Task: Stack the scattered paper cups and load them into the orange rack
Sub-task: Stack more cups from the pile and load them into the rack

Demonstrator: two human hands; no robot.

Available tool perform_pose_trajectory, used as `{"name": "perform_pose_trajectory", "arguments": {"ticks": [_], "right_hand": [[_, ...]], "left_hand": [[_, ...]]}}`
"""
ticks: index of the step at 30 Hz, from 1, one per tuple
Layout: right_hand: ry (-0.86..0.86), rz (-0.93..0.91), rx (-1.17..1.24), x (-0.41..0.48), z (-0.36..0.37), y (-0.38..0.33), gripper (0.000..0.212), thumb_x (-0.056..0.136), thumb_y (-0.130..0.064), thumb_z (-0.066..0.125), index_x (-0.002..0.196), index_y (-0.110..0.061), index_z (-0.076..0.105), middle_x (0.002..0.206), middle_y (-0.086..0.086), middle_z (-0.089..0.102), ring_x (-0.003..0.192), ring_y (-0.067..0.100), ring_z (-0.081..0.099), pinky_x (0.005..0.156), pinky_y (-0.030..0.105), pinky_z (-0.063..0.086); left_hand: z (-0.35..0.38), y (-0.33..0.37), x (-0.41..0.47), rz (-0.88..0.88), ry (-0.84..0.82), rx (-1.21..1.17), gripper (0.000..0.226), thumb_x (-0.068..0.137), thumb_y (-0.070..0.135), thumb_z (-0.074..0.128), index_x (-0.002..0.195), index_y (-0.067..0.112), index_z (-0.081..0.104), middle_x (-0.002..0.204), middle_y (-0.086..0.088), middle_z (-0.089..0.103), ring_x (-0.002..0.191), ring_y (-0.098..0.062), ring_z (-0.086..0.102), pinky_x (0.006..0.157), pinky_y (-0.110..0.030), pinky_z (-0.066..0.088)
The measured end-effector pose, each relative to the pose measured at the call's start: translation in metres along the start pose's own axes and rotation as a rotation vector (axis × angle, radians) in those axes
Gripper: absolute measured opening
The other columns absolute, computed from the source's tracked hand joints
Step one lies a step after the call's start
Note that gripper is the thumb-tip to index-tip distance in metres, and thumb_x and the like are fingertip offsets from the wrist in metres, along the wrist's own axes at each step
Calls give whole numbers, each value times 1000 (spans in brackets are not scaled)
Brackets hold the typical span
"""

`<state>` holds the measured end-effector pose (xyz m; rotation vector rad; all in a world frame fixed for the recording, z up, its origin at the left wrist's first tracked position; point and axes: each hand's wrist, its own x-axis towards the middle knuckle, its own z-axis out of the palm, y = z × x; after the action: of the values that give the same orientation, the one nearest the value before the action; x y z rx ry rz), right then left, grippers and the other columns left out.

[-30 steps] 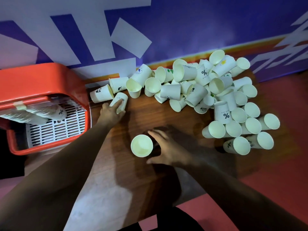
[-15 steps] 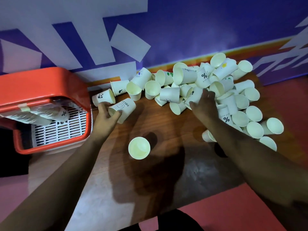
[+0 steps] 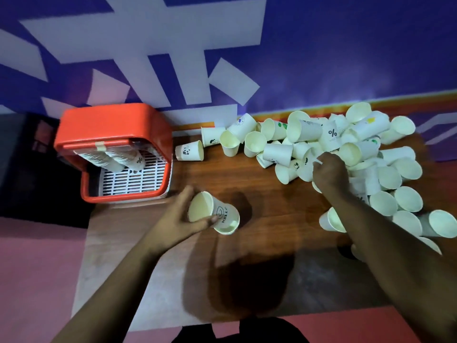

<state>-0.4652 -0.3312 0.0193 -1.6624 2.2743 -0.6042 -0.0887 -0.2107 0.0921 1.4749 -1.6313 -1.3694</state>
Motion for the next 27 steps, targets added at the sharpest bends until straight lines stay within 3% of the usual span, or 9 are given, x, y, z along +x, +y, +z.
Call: {"name": "perform_pose_trajectory", "arguments": {"ticks": [4,9,12,14,16,19,21,24,27], "right_hand": [[-15,-8,146,-33,-24,-17,19,90,-17,61,100,-2,67,98,16,66,94,32,60,77,31,44],[-20,-23,354,-76,-44,-32,4,86,-23,69,89,-19,68,107,3,48,93,20,60,88,33,49],[-35,-10,419,-98,-49,-36,11,81,-21,75,80,-29,67,113,-3,42,106,19,57,94,33,49],[-27,-23,411,-111,-50,-37,12,77,-18,78,76,-27,69,117,-5,42,115,17,51,99,25,43],[-35,-55,418,-125,-52,-40,13,75,-11,79,74,-20,69,121,-2,46,119,12,47,99,7,31],[-152,-90,469,-145,-54,-48,23,75,-8,79,70,-24,64,125,-4,50,119,-5,46,92,0,27],[-226,-102,505,-153,-53,-56,23,74,-13,79,67,-26,62,126,-4,56,116,-16,47,90,2,32],[-259,-94,575,-163,-46,-66,11,69,-35,75,70,-37,63,119,-5,61,116,1,56,96,20,42],[-305,-95,586,-172,-38,-70,32,69,-30,76,99,-30,67,119,-10,58,115,4,55,99,28,45]], "left_hand": [[20,-17,-2,140,27,291,53,77,55,75,120,28,58,108,9,52,104,-11,54,87,-27,46],[48,-51,5,127,-10,404,67,75,54,71,138,41,49,121,12,47,112,-15,51,97,-40,50],[64,-62,5,13,-101,333,76,78,47,75,138,68,32,127,5,42,120,-15,48,104,-27,44],[73,-69,5,6,-133,293,85,82,33,79,137,72,27,129,3,41,122,-13,45,104,-11,36],[82,-75,7,47,-151,299,90,83,25,79,142,66,27,134,3,43,125,-11,44,101,0,28],[92,-78,9,25,-143,201,96,75,28,80,152,36,24,137,11,48,124,-6,48,100,-5,32],[98,-74,11,-30,-119,133,85,69,28,81,137,29,30,122,19,54,107,-3,57,88,-16,43],[104,-73,14,-3,-125,93,62,67,21,86,109,29,40,109,16,62,93,6,58,76,-16,45],[105,-71,12,38,-150,13,62,64,35,82,116,28,50,109,14,65,97,3,59,84,-21,49]]}}
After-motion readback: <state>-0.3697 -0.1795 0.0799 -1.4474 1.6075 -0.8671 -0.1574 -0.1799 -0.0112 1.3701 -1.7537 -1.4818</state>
